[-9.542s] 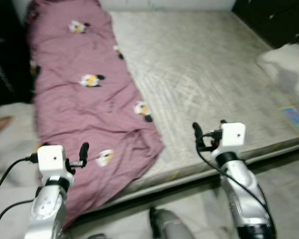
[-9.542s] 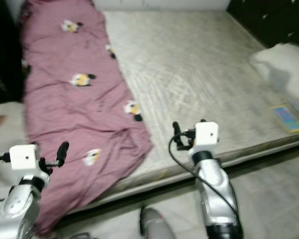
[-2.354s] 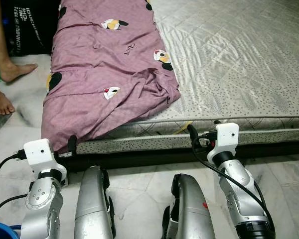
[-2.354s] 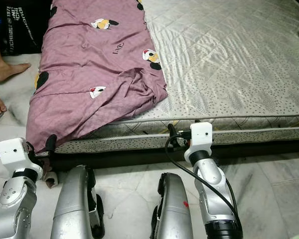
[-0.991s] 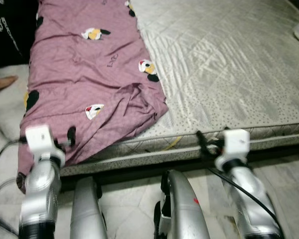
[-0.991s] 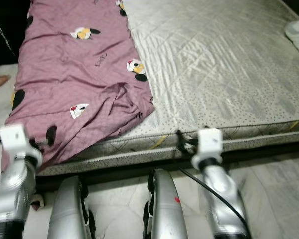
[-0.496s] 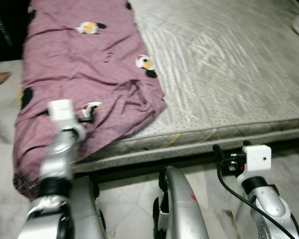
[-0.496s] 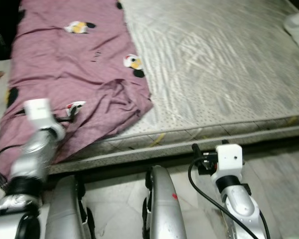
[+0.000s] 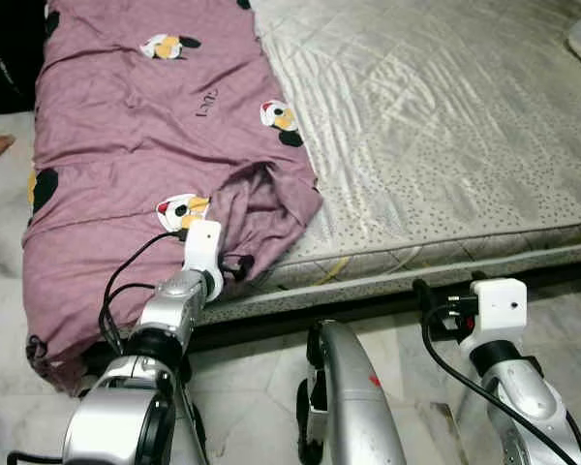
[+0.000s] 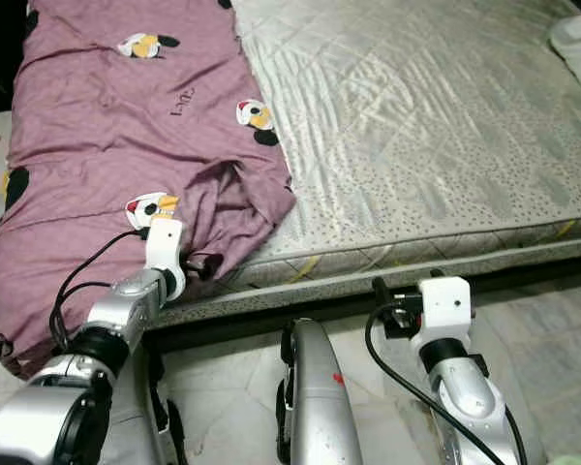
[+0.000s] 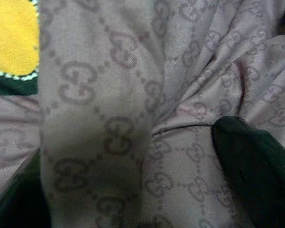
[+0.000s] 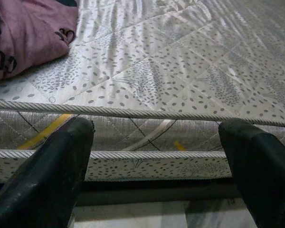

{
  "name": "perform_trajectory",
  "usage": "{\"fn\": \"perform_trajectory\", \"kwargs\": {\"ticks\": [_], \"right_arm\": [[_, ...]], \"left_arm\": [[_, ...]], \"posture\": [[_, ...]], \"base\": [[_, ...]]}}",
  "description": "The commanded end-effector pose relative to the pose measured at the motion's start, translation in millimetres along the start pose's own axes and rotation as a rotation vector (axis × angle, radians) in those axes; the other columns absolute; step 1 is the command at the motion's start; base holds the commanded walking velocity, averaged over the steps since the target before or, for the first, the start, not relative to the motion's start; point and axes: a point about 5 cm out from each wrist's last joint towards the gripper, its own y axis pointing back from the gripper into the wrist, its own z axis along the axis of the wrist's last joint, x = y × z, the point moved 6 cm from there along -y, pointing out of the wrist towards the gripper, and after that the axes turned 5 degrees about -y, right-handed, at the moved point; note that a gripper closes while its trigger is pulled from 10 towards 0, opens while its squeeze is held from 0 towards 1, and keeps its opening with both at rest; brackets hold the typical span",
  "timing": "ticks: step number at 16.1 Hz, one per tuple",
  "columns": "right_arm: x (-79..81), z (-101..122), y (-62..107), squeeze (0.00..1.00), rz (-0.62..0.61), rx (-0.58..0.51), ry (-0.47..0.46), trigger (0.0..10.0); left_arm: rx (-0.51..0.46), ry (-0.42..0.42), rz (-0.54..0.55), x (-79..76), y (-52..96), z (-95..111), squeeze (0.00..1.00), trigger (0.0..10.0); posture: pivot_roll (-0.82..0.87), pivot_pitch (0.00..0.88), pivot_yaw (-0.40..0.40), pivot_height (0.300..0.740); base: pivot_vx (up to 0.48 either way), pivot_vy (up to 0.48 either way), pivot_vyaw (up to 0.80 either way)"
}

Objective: Clean up the room

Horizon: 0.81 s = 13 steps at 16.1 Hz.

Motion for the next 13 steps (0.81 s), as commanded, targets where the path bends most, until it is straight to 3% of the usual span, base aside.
{"fn": "perform_trajectory", "kwargs": {"ticks": [1, 4, 5, 6, 9, 11, 13], "right_arm": [[-4.9, -1.7, 4.3, 0.0, -0.013, 0.013, 0.007, 10.0], [-3.9, -1.5, 1.0, 0.0, -0.013, 0.018, 0.008, 10.0], [-3.2, -1.3, 0.0, 0.0, -0.012, 0.017, 0.008, 10.0], [-1.5, -0.9, -2.6, 0.0, -0.008, 0.014, 0.008, 10.0], [-1.3, -1.3, -5.2, 0.0, -0.006, 0.013, 0.005, 10.0], [-0.1, -1.7, -6.8, 0.0, -0.005, 0.012, 0.003, 10.0], [0.6, -2.1, -8.0, 0.0, -0.006, 0.012, 0.0, 10.0]], "left_arm": [[0.098, -0.007, -0.124, -32.2, -2.1, -27.3, 0.0, 10.0], [0.184, -0.145, -0.372, -75.0, 3.4, -47.9, 0.0, 10.0], [0.193, -0.168, -0.4, -79.6, 5.0, -51.3, 0.0, 10.0], [0.212, -0.248, -0.467, -90.7, 10.3, -61.7, 0.0, 10.0], [0.172, -0.342, -0.506, -101.5, 15.5, -65.4, 0.0, 10.0], [0.063, -0.539, -0.541, -114.2, 20.5, -58.4, 0.0, 10.0], [0.008, -0.602, -0.525, -115.8, 22.9, -51.2, 0.0, 10.0]], "posture": [[-0.19, 0.233, -0.11, 0.571], [-0.19, 0.233, -0.11, 0.571], [-0.19, 0.233, -0.11, 0.571], [-0.17, 0.229, -0.11, 0.571], [-0.16, 0.229, -0.11, 0.571], [-0.16, 0.226, -0.108, 0.571], [-0.15, 0.222, -0.104, 0.571]], "base": [[0.0, 0.0, 0.0], [0.0, 0.0, 0.0], [0.0, 0.0, 0.0], [0.0, 0.0, 0.0], [0.0, 0.0, 0.0], [0.0, 0.0, 0.0], [0.0, 0.0, 0.0]]}}
